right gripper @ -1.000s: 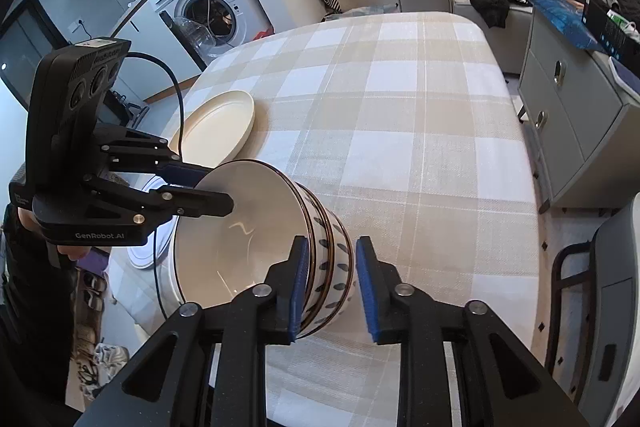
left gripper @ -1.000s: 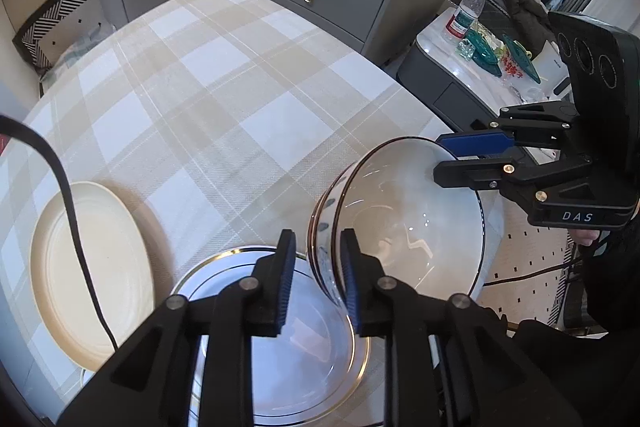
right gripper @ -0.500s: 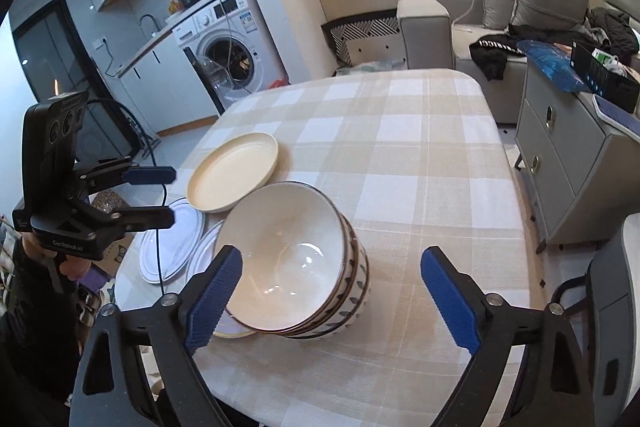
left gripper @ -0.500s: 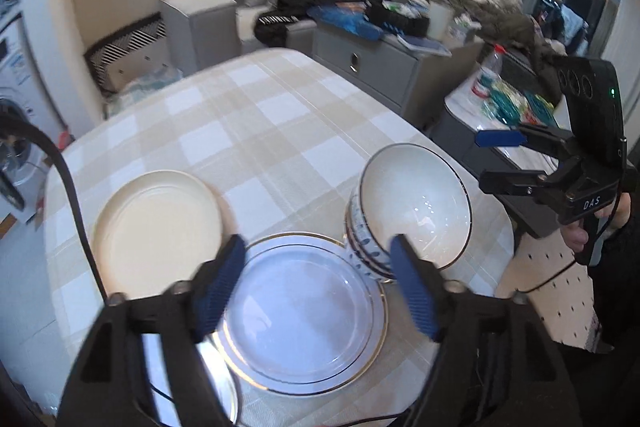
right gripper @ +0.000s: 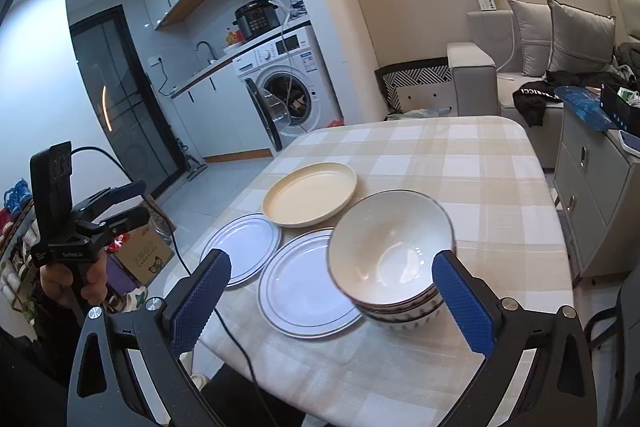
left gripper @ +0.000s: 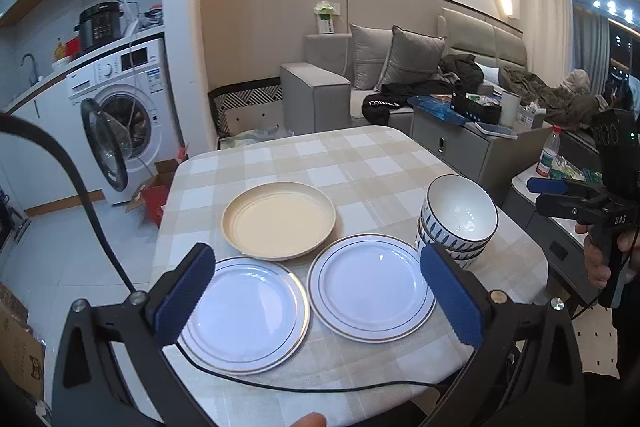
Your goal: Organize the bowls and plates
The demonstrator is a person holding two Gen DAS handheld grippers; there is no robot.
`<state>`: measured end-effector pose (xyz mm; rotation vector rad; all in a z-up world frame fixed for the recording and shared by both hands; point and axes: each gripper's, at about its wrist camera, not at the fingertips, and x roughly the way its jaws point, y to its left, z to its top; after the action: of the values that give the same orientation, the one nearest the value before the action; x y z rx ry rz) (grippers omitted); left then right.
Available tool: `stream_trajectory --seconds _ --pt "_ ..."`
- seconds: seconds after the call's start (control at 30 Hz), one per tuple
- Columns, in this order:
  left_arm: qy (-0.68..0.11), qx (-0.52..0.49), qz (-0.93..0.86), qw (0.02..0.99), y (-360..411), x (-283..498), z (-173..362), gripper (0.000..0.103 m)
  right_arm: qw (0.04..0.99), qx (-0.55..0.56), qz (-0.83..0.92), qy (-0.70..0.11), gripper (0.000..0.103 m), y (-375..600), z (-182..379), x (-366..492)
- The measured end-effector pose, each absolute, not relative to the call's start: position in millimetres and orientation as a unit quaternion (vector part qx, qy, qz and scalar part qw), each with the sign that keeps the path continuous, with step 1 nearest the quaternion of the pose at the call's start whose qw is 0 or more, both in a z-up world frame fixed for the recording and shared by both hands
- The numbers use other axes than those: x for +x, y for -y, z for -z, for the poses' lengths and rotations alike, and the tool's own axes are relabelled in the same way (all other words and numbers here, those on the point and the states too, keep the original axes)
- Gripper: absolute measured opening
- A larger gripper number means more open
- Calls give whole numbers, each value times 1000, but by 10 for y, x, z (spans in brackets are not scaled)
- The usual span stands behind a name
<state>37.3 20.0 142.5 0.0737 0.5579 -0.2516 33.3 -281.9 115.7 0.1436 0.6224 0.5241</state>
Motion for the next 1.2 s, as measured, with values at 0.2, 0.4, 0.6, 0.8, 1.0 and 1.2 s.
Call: stream_trajectory --seconds 0.2,0.4,0.6,0.8,1.0,1.2 --pt "-254 15 79 964 -554 -174 -1454 103 914 65 -276 -289 102 2641 -1217 75" --pt "-256 -1 38 966 -846 -615 -1328 103 908 63 -296 -290 103 2458 -1153 -79" --pt "-267 -22 3 963 -984 -752 -1054 103 897 73 -304 -314 102 2297 -916 -105" --pt "-278 -41 -16 959 -1045 -593 -773 103 893 80 -296 -330 102 2202 -692 -93" --pt "-290 -53 -19 955 -997 -325 -581 103 890 86 -283 -347 102 2118 -517 -29" --pt "-290 -32 -14 956 -905 -115 -464 103 892 75 -268 -357 102 1997 -333 52"
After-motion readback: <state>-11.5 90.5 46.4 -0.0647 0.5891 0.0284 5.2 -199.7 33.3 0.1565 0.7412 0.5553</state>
